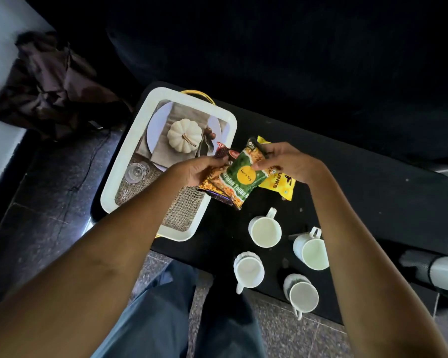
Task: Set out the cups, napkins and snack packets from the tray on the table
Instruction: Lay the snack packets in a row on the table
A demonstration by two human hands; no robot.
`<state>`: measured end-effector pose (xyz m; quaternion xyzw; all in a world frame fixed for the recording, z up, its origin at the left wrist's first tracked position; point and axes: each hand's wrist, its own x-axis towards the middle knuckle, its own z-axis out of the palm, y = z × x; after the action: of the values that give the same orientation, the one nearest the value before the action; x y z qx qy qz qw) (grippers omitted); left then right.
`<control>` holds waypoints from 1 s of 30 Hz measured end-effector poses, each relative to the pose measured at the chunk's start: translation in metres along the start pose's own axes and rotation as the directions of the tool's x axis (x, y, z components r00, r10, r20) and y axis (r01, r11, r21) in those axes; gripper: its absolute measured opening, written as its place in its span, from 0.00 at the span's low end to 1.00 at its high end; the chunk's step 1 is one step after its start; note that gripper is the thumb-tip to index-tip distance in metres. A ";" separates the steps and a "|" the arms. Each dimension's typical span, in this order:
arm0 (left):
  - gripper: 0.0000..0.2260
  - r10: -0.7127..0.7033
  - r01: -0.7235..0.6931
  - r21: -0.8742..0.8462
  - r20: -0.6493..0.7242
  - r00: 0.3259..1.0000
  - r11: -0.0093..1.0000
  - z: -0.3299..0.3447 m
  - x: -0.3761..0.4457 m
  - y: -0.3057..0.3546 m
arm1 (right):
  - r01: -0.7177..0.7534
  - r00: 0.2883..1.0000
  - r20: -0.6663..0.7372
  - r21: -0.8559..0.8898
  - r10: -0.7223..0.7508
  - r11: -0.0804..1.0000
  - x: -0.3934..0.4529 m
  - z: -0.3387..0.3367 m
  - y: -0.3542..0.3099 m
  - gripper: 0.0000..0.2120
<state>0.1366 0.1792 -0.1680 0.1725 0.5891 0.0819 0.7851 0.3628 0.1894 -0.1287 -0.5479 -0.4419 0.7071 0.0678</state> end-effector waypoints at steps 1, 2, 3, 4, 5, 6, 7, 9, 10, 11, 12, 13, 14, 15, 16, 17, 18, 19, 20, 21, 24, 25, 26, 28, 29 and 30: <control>0.07 0.005 -0.005 -0.026 0.005 1.000 1.000 -0.001 0.001 -0.001 | -0.004 1.000 -0.005 -0.036 0.003 0.999 0.002 0.004 -0.001 0.16; 0.09 0.010 -0.009 -0.031 0.019 1.000 0.999 -0.002 0.001 -0.002 | -0.005 1.000 -0.010 -0.082 0.004 0.997 0.004 0.008 -0.002 0.18; 0.11 0.011 -0.011 -0.013 0.042 0.999 1.000 -0.001 0.000 -0.003 | -0.006 1.000 -0.015 -0.119 0.005 0.993 0.006 0.012 -0.003 0.19; 0.18 0.012 -0.012 0.012 0.063 0.998 1.000 0.000 -0.002 -0.004 | -0.011 1.000 -0.021 -0.135 0.008 0.991 0.007 0.015 -0.004 0.20; 0.27 0.006 -0.010 0.037 0.083 0.996 0.999 0.001 -0.004 -0.004 | -0.016 1.000 -0.028 -0.127 0.012 0.992 0.008 0.017 -0.004 0.20; 0.36 0.003 -0.007 0.042 0.104 0.995 0.999 0.002 -0.004 -0.004 | -0.018 0.999 -0.036 -0.102 0.015 0.995 0.009 0.017 -0.005 0.20; 0.42 0.010 -0.013 0.026 0.113 0.994 1.000 0.003 -0.004 -0.004 | -0.017 0.999 -0.043 -0.072 0.014 0.997 0.010 0.017 -0.006 0.20; 0.48 0.039 -0.036 -0.025 0.129 0.991 0.999 0.004 -0.003 -0.004 | -0.013 0.999 -0.049 -0.037 0.011 0.999 0.010 0.015 -0.007 0.19; 0.51 0.045 -0.040 -0.045 0.133 0.990 0.998 0.006 -0.003 -0.004 | -0.010 0.999 -0.050 -0.043 0.008 0.999 0.011 0.014 -0.007 0.19; 0.53 0.053 -0.046 -0.051 0.137 0.989 0.998 0.009 -0.003 -0.005 | -0.004 0.999 -0.050 -0.057 0.001 0.998 0.011 0.014 -0.007 0.18; 0.54 0.062 -0.056 -0.045 0.144 0.988 0.997 0.012 -0.003 -0.005 | 0.001 0.998 -0.056 -0.068 -0.005 0.998 0.012 0.014 -0.008 0.18; 0.54 0.074 -0.071 -0.022 0.153 0.985 0.997 0.016 -0.003 -0.004 | 0.000 0.998 -0.067 -0.071 -0.005 0.997 0.012 0.014 -0.009 0.18; 0.52 0.091 -0.094 0.007 0.161 0.983 0.996 0.020 -0.004 -0.002 | -0.003 0.997 -0.079 -0.065 -0.002 0.998 0.013 0.015 -0.011 0.19; 0.49 0.109 -0.117 0.040 0.169 0.980 0.992 0.023 -0.004 0.000 | -0.001 0.996 -0.086 -0.058 -0.004 0.998 0.014 0.015 -0.013 0.19; 0.45 0.118 -0.133 0.082 0.168 0.979 0.988 0.025 -0.004 0.002 | 0.006 0.996 -0.087 -0.058 -0.011 0.998 0.015 0.017 -0.015 0.19; 0.39 0.119 -0.139 0.131 0.152 0.981 0.982 0.026 -0.003 0.002 | 0.017 0.997 -0.080 -0.064 -0.022 0.998 0.014 0.020 -0.017 0.20; 0.32 0.109 -0.131 0.168 0.133 0.985 0.977 0.026 -0.003 0.002 | 0.025 0.997 -0.073 -0.069 -0.030 0.997 0.015 0.023 -0.018 0.21; 0.24 0.092 -0.112 0.184 0.118 0.989 0.977 0.024 -0.002 0.000 | 0.030 0.996 -0.079 -0.067 -0.035 0.997 0.015 0.026 -0.017 0.22; 0.18 0.073 -0.091 0.187 0.100 0.992 0.978 0.022 0.000 -0.004 | 0.039 0.991 -0.123 -0.054 -0.046 0.998 0.015 0.029 -0.014 0.22; 0.14 0.061 -0.074 0.183 0.076 0.995 0.980 0.018 0.000 -0.008 | 0.056 0.972 -0.228 -0.023 -0.060 0.998 0.016 0.031 -0.009 0.22; 0.15 0.086 -0.085 0.101 -0.008 0.996 0.991 0.004 -0.002 -0.016 | -0.007 0.615 -0.782 0.127 0.104 0.992 0.015 0.022 0.016 0.17; 0.15 0.101 -0.099 0.053 -0.031 0.994 0.994 -0.002 -0.002 -0.018 | -0.044 0.461 -0.866 0.195 0.193 0.980 0.011 0.018 0.026 0.18; 0.13 0.116 -0.116 -0.003 -0.047 0.992 0.993 -0.008 -0.004 -0.020 | -0.087 0.369 -0.889 0.257 0.271 0.962 0.007 0.015 0.038 0.20; 0.08 0.137 -0.143 -0.096 -0.068 0.988 0.985 -0.018 -0.010 -0.022 | -0.190 0.342 -0.847 0.362 0.407 0.913 0.003 0.017 0.057 0.30; 0.10 0.143 -0.150 -0.117 -0.069 0.987 0.982 -0.022 -0.013 -0.023 | -0.240 0.373 -0.803 0.401 0.465 0.884 0.003 0.022 0.063 0.35; 0.16 0.147 -0.152 -0.110 -0.058 0.988 0.982 -0.024 -0.017 -0.023 | -0.270 0.413 -0.760 0.424 0.502 0.864 0.005 0.027 0.068 0.37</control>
<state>0.1072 0.1569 -0.1673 0.1691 0.5883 0.1783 0.7704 0.3644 0.1367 -0.1792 -0.8966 -0.1239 0.3882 0.1735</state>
